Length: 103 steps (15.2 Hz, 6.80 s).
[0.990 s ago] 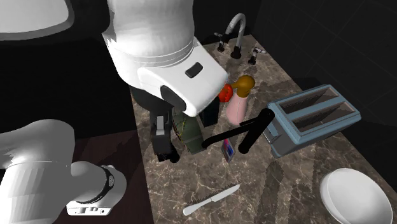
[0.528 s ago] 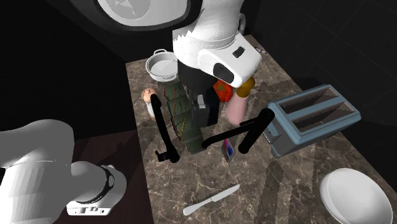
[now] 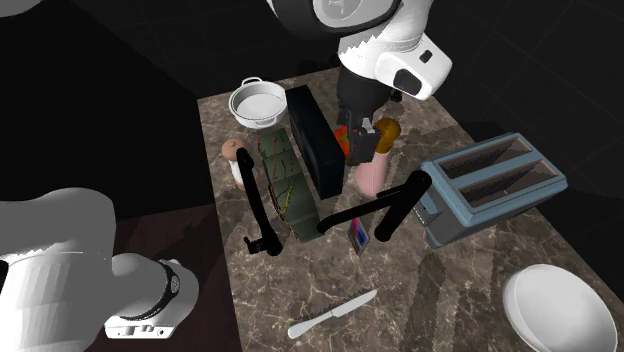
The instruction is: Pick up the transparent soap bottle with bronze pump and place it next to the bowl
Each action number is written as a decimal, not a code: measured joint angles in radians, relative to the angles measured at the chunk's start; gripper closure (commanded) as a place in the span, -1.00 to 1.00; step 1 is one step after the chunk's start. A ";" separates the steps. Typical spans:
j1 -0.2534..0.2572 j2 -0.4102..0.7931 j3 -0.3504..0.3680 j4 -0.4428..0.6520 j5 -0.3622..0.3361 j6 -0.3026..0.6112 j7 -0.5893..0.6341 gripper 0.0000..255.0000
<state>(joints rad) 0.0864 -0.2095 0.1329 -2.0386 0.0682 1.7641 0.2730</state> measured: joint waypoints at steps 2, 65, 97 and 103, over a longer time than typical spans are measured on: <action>0.005 0.067 0.013 0.054 -0.007 0.019 0.022 -1.00; 0.065 0.455 0.061 0.730 -0.079 -0.243 0.153 1.00; -0.256 0.491 -0.124 0.613 0.103 -0.115 -0.028 -1.00; -0.249 0.433 -0.128 0.318 0.277 0.147 0.223 -1.00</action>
<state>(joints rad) -0.1621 0.2230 0.0050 -1.7201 0.3449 1.9108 0.4957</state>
